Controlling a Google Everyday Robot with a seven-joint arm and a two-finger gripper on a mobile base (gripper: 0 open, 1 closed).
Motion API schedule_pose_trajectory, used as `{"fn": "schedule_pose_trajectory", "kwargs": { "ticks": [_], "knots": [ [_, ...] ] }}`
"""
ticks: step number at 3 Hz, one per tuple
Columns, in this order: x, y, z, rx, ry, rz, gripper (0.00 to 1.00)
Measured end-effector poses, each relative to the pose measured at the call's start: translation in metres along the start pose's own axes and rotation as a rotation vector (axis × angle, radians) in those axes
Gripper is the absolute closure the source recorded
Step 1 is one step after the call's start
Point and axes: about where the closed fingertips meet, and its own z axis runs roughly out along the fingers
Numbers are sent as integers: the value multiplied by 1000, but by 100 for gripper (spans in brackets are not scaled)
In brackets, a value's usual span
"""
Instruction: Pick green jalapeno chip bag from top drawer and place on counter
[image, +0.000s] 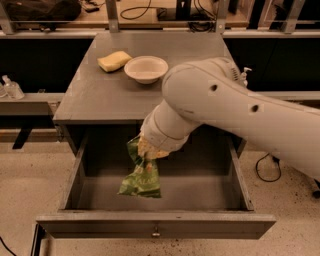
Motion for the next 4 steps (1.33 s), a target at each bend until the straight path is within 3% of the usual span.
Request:
{"fn": "schedule_pose_trajectory", "kwargs": {
  "ticks": [1,2,3,4],
  "knots": [
    [19,19,-54,-16,56,74,100],
    [56,35,-105,-78,124,164,100],
    [110,46,-139,-179,189,270,100],
    [164,52,-151,-298,236,371,100]
  ]
}}
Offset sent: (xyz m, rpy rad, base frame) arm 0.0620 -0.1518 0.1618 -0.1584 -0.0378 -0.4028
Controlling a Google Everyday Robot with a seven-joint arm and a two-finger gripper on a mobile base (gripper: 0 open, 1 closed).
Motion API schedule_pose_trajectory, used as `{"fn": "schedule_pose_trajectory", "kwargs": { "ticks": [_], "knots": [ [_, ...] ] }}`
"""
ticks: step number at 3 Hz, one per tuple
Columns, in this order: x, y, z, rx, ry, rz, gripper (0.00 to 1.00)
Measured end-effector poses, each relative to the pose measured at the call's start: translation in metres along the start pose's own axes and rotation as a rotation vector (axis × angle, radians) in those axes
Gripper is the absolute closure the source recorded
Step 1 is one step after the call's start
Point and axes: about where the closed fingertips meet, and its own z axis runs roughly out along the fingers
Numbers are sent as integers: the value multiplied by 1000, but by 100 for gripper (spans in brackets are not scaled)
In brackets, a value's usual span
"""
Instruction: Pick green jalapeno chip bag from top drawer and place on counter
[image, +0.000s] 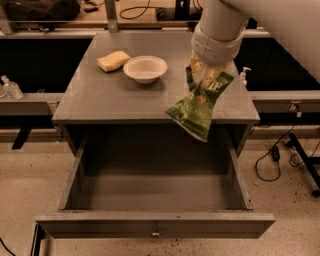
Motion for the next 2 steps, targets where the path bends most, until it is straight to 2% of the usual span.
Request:
{"fn": "schedule_pose_trajectory", "kwargs": {
  "ticks": [1,2],
  "knots": [
    [59,-29,6,-84,54,106,96],
    [93,-49,-5,-47,103,181,74]
  ]
}}
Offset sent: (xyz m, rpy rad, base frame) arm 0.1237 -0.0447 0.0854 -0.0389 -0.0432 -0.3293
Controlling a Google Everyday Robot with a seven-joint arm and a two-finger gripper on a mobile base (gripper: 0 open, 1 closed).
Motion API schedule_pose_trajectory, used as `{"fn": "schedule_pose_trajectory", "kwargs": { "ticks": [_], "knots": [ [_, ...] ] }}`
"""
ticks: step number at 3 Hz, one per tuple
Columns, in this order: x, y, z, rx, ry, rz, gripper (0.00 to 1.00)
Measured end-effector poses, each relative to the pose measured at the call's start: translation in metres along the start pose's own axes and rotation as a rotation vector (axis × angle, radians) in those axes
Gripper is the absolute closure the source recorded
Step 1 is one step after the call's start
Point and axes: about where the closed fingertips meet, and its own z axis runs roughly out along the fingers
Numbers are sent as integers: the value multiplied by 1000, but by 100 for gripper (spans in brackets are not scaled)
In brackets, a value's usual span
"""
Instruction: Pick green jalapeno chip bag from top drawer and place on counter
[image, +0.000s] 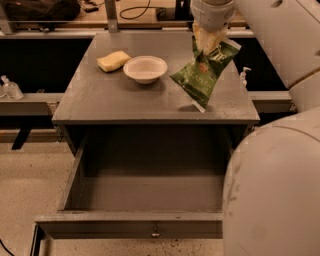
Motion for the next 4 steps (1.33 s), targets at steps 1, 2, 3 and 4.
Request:
{"fn": "schedule_pose_trajectory", "kwargs": {
  "ticks": [1,2,3,4],
  "knots": [
    [16,-14,-17,78,30,24,51],
    [18,-22,-14,101,39,22,28],
    [19,-27,-12,118,44,21,5],
    [20,-31,-10,130,48,19,0]
  ]
}}
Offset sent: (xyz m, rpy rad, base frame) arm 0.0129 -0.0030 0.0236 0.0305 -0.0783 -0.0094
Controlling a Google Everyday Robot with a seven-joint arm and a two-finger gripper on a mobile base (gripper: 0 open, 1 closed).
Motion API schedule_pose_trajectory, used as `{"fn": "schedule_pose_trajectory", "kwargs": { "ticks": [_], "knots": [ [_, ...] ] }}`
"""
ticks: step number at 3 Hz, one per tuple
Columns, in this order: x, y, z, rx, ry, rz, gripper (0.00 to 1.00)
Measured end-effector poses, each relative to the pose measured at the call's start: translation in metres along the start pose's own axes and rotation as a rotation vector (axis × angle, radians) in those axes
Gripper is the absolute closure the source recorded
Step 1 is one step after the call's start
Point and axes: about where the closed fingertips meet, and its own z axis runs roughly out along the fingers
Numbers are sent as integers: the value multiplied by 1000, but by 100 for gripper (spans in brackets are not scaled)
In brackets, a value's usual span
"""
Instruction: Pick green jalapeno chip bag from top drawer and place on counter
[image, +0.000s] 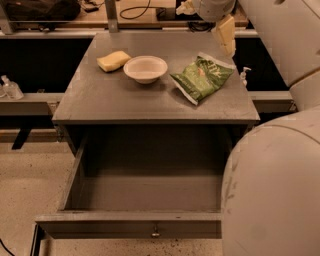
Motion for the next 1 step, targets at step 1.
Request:
{"fn": "schedule_pose_trajectory", "kwargs": {
  "ticks": [1],
  "knots": [
    [0,0,0,0,0,0,0]
  ]
}}
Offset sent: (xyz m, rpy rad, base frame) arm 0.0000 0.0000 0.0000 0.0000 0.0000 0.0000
